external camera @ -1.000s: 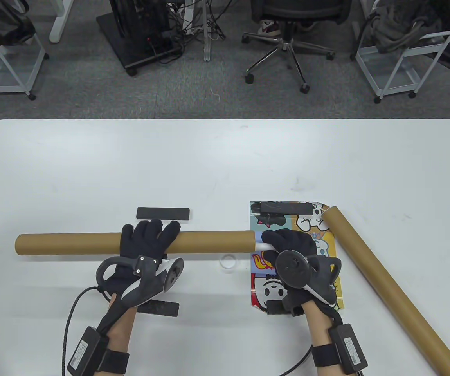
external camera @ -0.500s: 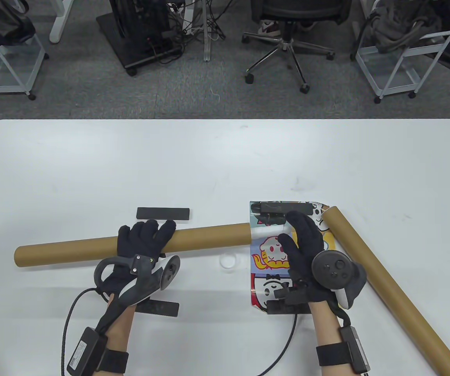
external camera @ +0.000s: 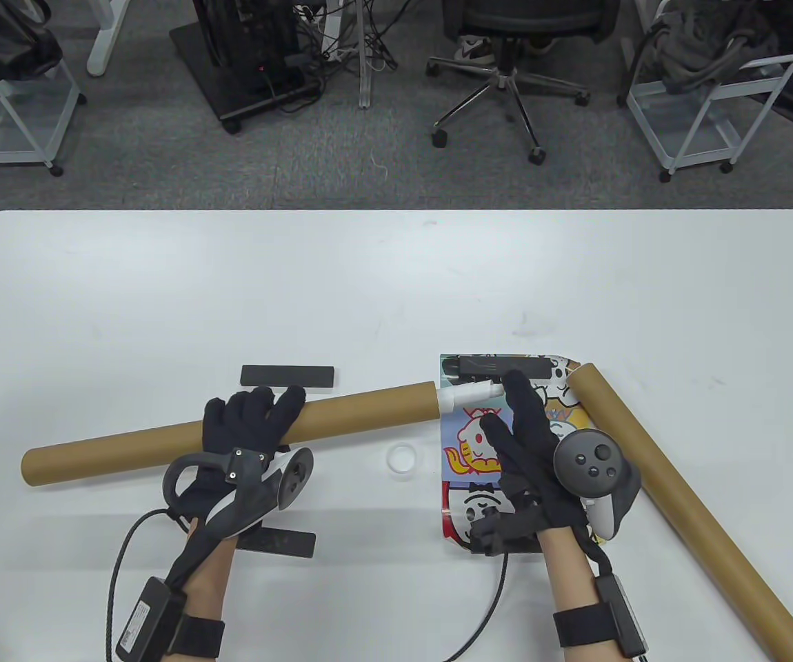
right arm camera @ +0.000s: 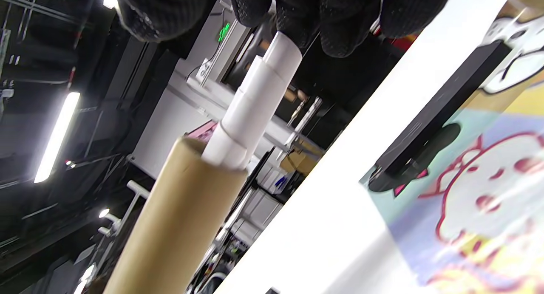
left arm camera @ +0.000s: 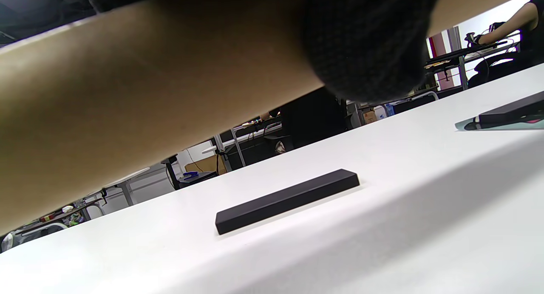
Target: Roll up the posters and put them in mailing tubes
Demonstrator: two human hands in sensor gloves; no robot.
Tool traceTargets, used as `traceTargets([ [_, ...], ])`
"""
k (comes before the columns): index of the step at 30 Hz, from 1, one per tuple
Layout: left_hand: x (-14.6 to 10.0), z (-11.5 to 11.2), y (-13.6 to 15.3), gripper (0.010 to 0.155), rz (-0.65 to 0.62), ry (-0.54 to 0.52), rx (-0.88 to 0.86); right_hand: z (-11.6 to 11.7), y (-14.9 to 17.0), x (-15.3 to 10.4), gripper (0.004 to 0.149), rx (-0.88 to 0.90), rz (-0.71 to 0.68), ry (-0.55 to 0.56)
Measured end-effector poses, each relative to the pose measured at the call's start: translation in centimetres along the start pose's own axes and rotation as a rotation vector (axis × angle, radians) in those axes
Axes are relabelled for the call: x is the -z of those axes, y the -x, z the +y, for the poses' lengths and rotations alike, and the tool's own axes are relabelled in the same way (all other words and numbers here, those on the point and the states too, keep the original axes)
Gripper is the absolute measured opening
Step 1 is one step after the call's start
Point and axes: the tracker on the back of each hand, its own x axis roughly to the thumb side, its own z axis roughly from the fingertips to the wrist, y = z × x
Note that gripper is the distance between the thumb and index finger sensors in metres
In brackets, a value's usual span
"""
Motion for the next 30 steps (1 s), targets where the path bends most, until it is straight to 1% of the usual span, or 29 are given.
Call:
traceTargets([
  [8,0.0,-0.1,-0.2,0.084,-0.009,-0.007,-0.001,1.6,-0.8,-0.2,0.074,-0.007,-0.062,-0.099],
  [11,0.0,0.0,-0.4,0.084,-0.014,-0.010,0.003,2.0,-1.1,-0.2,0.075,0.007,-0.074,-0.119],
  [14,0.0,0.1,-0.3,0.084,-0.013,-0.014,-0.013,2.3,-1.4,-0.2,0.076,0.012,-0.101,-0.172],
  [19,-0.1,0.1,-0.4,0.084,-0.015,-0.013,-0.019,2.8,-1.8,-0.3,0.077,0.011,-0.117,-0.209],
  [24,-0.1,0.1,-0.3,0.084,-0.010,-0.009,-0.009,2.5,-2.0,-0.2,0.077,0.007,-0.110,-0.183],
  [27,0.1,-0.2,0.0,0.084,0.001,0.010,-0.012,2.3,-2.3,0.0,0.078,0.007,-0.095,-0.159],
  [28,0.2,-0.4,0.2,0.084,0.009,0.021,-0.017,2.3,-2.6,0.1,0.078,-0.015,-0.098,-0.136],
  [30,0.2,-0.7,0.6,0.084,0.022,0.035,-0.021,2.4,-3.1,0.1,0.077,-0.086,-0.120,-0.132],
])
